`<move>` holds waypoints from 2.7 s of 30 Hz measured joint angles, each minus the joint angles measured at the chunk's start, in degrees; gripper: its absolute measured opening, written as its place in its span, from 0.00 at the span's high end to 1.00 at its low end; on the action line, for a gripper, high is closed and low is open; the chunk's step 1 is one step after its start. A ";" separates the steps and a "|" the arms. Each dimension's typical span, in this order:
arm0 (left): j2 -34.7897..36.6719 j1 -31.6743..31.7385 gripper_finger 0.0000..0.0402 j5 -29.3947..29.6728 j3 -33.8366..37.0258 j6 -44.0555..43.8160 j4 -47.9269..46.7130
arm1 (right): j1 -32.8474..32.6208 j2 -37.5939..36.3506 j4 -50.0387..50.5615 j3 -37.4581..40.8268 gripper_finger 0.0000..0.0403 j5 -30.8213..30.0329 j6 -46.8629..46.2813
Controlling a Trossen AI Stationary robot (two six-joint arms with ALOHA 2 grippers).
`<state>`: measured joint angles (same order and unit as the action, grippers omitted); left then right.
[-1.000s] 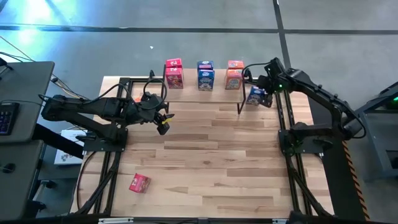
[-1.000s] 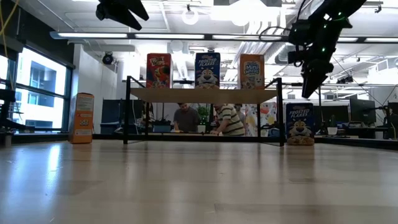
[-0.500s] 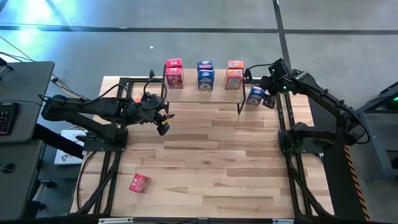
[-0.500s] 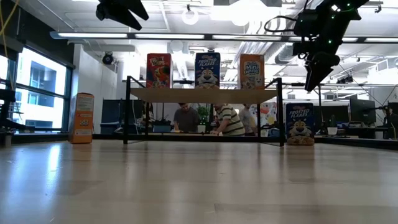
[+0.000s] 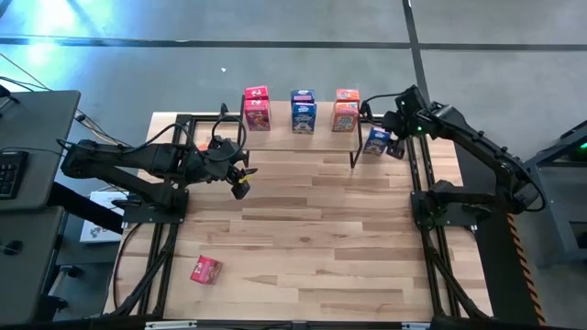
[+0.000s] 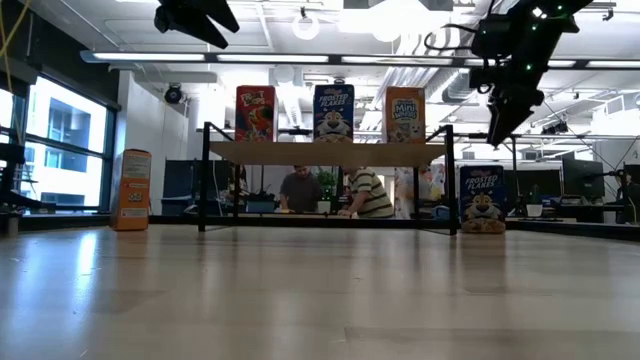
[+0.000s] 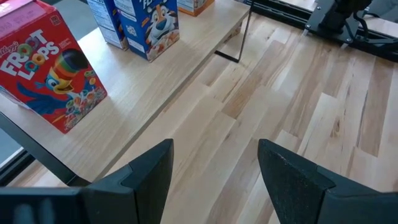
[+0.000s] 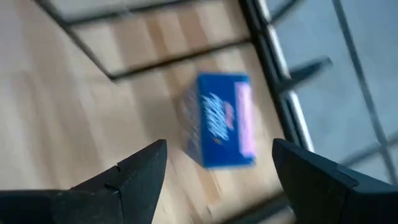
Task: Stack cereal on shelf
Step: Put the blue cereal box on the shelf
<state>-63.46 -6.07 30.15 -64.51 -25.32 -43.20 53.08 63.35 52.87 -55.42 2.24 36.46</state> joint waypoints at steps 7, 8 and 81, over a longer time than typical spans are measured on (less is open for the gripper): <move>0.00 0.02 0.45 0.00 0.00 0.00 0.00 | 0.14 1.43 -2.74 -0.02 0.29 1.24 1.09; 0.00 0.00 0.45 0.00 0.00 0.00 0.02 | 0.17 2.03 -2.68 -0.02 0.29 1.23 1.18; 0.00 0.00 0.45 0.02 0.01 -0.02 0.13 | 0.50 7.27 5.24 -0.02 0.57 -5.86 -3.27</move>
<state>-63.46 -6.07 30.17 -64.50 -25.34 -43.07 53.58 70.62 58.10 -55.44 -3.62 33.18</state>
